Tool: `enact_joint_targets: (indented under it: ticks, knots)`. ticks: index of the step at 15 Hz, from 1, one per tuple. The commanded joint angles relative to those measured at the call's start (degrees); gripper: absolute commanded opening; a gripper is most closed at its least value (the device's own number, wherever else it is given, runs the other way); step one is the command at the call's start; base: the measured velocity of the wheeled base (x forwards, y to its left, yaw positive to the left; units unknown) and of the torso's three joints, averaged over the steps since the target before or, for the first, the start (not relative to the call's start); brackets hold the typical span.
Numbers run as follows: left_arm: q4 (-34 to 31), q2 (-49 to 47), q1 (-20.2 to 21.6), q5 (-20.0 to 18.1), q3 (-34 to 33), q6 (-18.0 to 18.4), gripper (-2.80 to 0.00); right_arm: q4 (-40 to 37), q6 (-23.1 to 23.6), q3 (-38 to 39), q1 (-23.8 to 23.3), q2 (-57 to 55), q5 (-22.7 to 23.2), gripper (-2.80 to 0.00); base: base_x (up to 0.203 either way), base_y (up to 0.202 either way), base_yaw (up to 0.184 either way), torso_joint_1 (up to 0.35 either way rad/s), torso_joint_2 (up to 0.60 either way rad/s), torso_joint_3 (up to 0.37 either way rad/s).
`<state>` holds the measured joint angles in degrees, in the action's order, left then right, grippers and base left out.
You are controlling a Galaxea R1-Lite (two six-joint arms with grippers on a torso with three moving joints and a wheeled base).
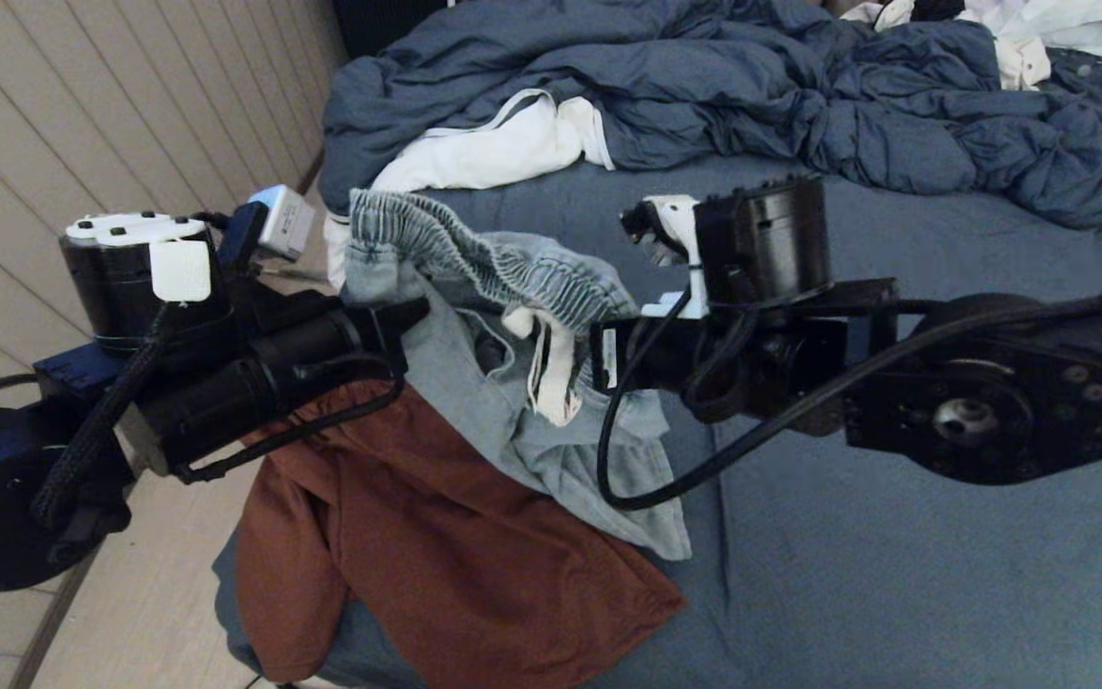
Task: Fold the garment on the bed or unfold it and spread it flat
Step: Unford the blue shorts
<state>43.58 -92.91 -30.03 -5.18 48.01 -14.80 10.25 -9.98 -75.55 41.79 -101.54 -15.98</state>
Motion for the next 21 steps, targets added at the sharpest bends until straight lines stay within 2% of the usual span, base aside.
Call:
enact_joint_targets:
  ticks: [1,6,10,12,14,16,17,19,21]
  knots:
    - [-1.2,3.4,-1.6,0.0,1.3,0.1,-2.8,-1.0,0.4,-0.2,0.0,5.1,-0.2,-2.8,0.0,0.0,0.0,0.0,0.0,0.0]
    - [-15.9,15.1,-3.7,0.2,7.5,0.6,-2.8,-11.9,1.0,-2.8,0.1,17.6,-0.6,-2.8,0.0,0.0,0.0,0.0,0.0,0.0]
    - [-27.8,22.6,-3.8,0.1,15.3,3.1,-2.8,-17.1,1.1,-5.2,0.3,25.5,-0.5,-2.8,0.0,0.0,0.0,0.0,0.0,0.0]
    - [-30.8,24.8,-4.1,-0.3,15.7,3.8,-2.8,-23.8,0.9,-6.9,1.7,29.1,-0.2,-2.8,0.0,0.0,0.0,0.0,0.0,0.0]
    - [-31.6,27.0,-4.2,-0.5,14.1,3.8,-2.8,-28.4,0.6,-7.2,6.1,31.5,-0.1,-2.8,0.0,0.0,0.0,0.0,0.0,0.0]
    - [-34.0,29.3,-4.2,-0.7,12.8,4.0,-2.8,-32.1,0.4,-7.5,8.4,33.2,-0.1,-2.8,0.0,0.0,0.0,0.0,0.0,0.0]
    - [-35.8,30.2,-4.2,-1.5,12.8,4.1,-2.8,-33.8,0.4,-8.4,8.5,33.5,-0.1,-2.8,0.0,0.0,0.0,0.0,0.0,0.0]
    - [-39.9,31.7,-4.5,-6.1,13.7,4.1,-2.8,-37.7,-0.4,-10.1,8.4,33.3,-0.3,-2.8,0.0,0.0,0.0,0.0,0.0,0.0]
    - [-45.5,30.0,-4.5,-6.7,16.5,4.5,-2.8,-45.5,-1.1,-12.3,6.9,32.2,-0.5,-2.8,0.0,0.0,0.0,0.0,0.0,0.0]
